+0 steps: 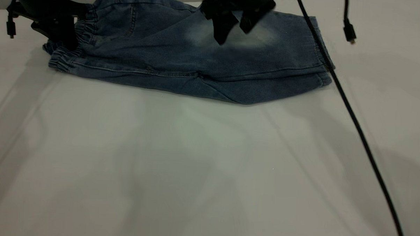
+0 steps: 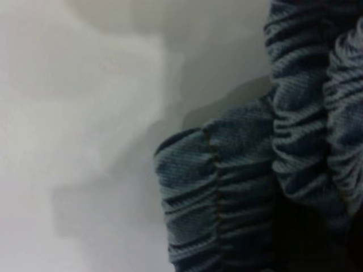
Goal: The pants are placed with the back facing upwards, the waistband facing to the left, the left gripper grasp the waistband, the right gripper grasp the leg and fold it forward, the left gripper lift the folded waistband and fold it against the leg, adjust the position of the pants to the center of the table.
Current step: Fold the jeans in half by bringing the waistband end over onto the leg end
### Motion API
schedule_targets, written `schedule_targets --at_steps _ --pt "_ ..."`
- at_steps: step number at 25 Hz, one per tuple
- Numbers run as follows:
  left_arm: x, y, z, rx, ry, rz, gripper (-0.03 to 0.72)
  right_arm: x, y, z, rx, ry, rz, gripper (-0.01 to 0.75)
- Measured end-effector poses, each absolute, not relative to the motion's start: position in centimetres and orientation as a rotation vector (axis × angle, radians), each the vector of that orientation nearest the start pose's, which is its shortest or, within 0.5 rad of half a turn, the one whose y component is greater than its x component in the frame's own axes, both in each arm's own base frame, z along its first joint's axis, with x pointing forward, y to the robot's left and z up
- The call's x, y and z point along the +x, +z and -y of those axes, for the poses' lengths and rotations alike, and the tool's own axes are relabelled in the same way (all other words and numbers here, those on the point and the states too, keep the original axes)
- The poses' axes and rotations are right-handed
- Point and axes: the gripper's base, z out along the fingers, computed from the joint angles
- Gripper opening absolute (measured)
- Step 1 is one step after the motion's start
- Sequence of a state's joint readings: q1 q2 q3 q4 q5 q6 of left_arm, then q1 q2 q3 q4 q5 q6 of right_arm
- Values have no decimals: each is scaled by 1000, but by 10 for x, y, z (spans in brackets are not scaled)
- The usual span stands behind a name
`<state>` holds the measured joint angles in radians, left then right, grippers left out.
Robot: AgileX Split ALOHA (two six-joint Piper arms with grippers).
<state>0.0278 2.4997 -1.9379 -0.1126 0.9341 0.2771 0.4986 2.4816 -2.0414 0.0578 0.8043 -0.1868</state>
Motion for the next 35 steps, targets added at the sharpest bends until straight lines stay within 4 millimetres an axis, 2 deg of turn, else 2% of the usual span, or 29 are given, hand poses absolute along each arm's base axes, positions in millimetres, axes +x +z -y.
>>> schedule_targets --at_steps 3,7,11,17,22,27,30,35 --pt "497 78 -5 292 -105 -2950 125 464 109 -258 -933 89 -2582 426" --pt "496 91 -5 317 -103 -2940 125 463 87 -258 -950 81 -2621 426" --pt "500 116 -3 315 -131 -2901 125 462 76 -258 -958 77 -2640 426" --pt "506 155 12 361 -294 -2836 125 460 75 -261 -912 149 -2667 426" --pt "508 187 40 488 -572 -2721 125 458 80 -269 -876 225 -2667 426" --pt "511 214 68 518 -779 -2582 125 461 91 -274 -879 242 -2651 426" --pt "510 216 81 539 -809 -2567 125 464 104 -276 -882 247 -2641 426" --pt "508 215 90 568 -812 -2566 124 470 132 -274 -888 241 -2628 426"
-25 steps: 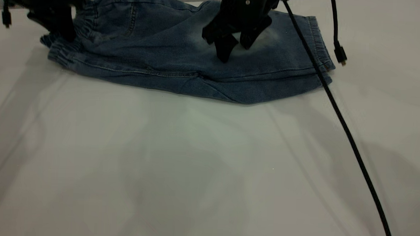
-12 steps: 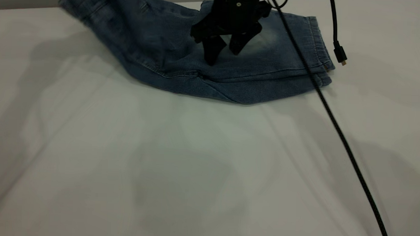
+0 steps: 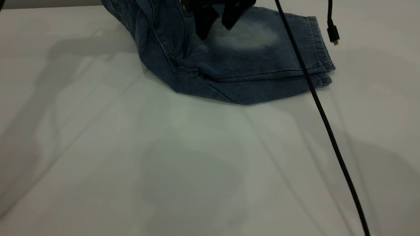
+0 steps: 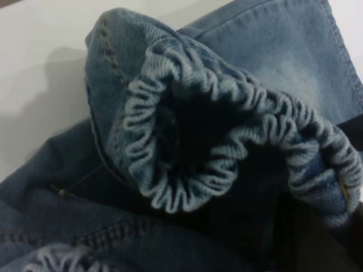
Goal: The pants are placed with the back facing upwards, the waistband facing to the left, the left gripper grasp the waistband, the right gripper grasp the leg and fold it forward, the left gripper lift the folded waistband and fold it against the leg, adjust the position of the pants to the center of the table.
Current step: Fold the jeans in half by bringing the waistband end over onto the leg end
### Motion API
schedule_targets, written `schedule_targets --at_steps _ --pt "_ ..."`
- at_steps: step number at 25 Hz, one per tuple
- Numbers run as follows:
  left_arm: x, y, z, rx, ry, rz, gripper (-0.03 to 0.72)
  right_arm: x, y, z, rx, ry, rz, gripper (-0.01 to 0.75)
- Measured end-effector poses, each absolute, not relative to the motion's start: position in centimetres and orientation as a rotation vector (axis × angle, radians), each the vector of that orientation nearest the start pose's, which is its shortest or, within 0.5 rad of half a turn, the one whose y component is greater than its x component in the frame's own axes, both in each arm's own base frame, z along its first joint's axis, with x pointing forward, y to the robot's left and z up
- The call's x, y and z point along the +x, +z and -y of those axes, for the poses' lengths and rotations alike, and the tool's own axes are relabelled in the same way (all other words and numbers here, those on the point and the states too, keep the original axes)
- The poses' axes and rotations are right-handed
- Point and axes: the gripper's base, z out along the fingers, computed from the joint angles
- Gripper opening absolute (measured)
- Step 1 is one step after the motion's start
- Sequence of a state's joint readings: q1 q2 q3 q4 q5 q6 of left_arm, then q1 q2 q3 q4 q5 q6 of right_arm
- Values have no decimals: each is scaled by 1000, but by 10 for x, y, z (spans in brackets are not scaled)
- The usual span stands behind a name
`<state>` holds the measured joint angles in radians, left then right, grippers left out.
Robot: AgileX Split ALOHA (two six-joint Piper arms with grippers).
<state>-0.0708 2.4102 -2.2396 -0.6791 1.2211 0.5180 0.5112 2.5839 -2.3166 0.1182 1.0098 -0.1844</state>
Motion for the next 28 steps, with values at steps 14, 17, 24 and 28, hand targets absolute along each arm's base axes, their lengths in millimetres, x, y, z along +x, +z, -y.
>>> schedule_targets --at_steps 14,17,24,28 --pt "508 218 93 566 -848 -2543 123 512 159 -169 -602 209 -2774 425" --pt "508 226 102 592 -913 -2480 123 517 156 -152 -545 237 -2797 425" --pt "503 232 127 649 -1021 -2405 123 518 117 -152 -518 262 -2877 425" --pt "501 231 137 677 -1022 -2405 123 516 87 -153 -513 289 -2933 425"
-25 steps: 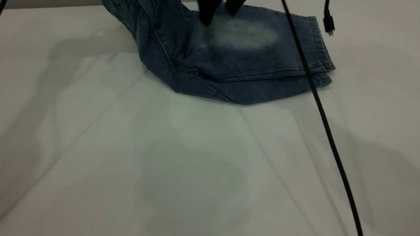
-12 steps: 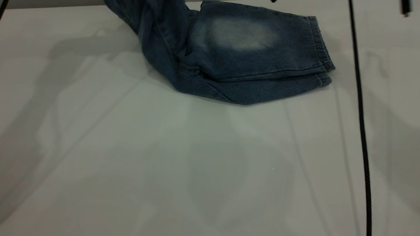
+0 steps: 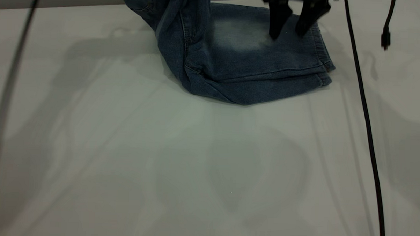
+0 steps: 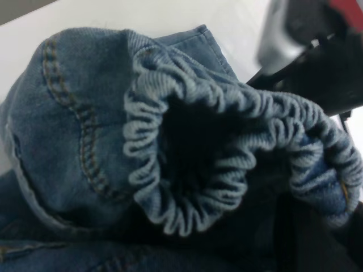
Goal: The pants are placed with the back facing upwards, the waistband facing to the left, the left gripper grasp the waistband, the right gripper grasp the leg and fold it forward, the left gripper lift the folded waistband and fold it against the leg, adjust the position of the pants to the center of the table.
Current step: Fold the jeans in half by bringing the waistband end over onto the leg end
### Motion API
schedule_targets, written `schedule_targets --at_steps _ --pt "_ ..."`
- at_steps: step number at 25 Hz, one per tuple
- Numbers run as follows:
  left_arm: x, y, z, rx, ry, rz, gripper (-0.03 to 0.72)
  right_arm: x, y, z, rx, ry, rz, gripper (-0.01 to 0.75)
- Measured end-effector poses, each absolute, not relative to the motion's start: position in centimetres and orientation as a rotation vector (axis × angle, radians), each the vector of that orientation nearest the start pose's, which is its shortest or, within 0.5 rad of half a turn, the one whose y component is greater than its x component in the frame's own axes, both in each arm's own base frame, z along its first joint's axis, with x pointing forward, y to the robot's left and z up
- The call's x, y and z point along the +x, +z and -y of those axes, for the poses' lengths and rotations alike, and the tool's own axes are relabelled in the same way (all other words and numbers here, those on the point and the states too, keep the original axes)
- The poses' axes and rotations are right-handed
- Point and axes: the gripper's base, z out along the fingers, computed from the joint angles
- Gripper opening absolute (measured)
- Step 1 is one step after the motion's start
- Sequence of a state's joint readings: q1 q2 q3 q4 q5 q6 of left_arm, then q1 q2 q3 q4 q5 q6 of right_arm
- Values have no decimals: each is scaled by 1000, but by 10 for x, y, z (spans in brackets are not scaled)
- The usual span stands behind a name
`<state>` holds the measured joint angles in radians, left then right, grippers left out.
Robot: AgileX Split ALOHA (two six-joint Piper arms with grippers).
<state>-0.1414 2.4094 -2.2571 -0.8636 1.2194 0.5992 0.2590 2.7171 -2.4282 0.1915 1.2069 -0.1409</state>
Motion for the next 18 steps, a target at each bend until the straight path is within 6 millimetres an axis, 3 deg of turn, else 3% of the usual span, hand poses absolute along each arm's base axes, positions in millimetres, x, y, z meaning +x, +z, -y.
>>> schedule_targets --at_steps 10,18 --pt "487 232 181 808 -1048 -2372 123 518 81 -154 -500 290 -2917 425" --pt "481 232 199 851 -1055 -2358 123 518 73 -153 -508 274 -2929 425"
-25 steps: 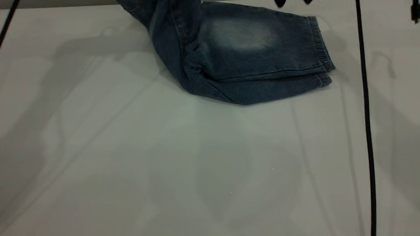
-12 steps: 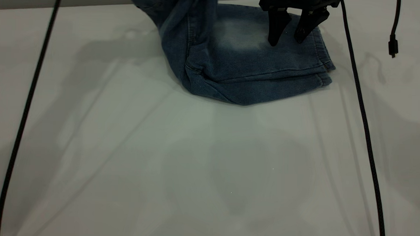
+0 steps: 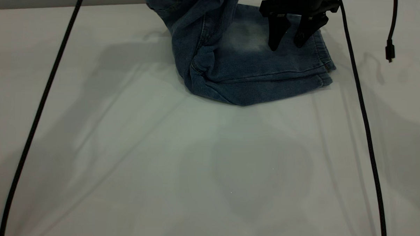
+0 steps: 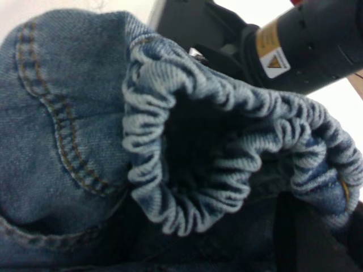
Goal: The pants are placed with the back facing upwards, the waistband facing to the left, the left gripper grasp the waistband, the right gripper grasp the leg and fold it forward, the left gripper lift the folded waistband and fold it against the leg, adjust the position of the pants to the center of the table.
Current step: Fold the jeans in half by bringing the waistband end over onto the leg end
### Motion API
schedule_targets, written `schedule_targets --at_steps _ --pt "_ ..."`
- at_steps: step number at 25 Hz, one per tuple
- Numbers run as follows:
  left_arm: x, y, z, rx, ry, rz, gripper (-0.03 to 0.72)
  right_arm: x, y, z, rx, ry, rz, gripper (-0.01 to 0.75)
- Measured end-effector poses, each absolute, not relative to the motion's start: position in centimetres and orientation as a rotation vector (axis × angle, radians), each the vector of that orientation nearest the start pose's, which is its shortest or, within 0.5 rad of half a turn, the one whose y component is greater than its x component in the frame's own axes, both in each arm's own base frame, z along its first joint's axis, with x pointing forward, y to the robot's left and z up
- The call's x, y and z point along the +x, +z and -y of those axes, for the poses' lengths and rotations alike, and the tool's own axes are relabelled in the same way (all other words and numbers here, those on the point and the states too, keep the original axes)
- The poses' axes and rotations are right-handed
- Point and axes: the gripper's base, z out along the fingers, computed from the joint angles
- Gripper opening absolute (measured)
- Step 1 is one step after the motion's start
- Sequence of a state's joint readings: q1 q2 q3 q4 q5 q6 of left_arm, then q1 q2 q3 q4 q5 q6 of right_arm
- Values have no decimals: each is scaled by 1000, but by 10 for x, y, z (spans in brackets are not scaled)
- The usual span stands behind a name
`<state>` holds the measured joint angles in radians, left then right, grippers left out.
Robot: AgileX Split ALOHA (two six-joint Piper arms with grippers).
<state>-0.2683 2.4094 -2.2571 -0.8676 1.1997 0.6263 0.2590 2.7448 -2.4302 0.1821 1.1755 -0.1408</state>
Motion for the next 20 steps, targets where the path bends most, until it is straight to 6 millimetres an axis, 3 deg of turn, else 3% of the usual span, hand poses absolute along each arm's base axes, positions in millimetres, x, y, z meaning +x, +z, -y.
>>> schedule_targets --at_steps 10,13,20 --pt "479 232 206 861 -1056 -2354 123 527 117 -143 -580 99 -2836 425" --pt "478 232 209 871 -1051 -2355 123 537 138 -130 -558 18 -2760 425" --pt "472 226 229 929 -989 -2352 123 550 173 -92 -379 28 -2677 425"
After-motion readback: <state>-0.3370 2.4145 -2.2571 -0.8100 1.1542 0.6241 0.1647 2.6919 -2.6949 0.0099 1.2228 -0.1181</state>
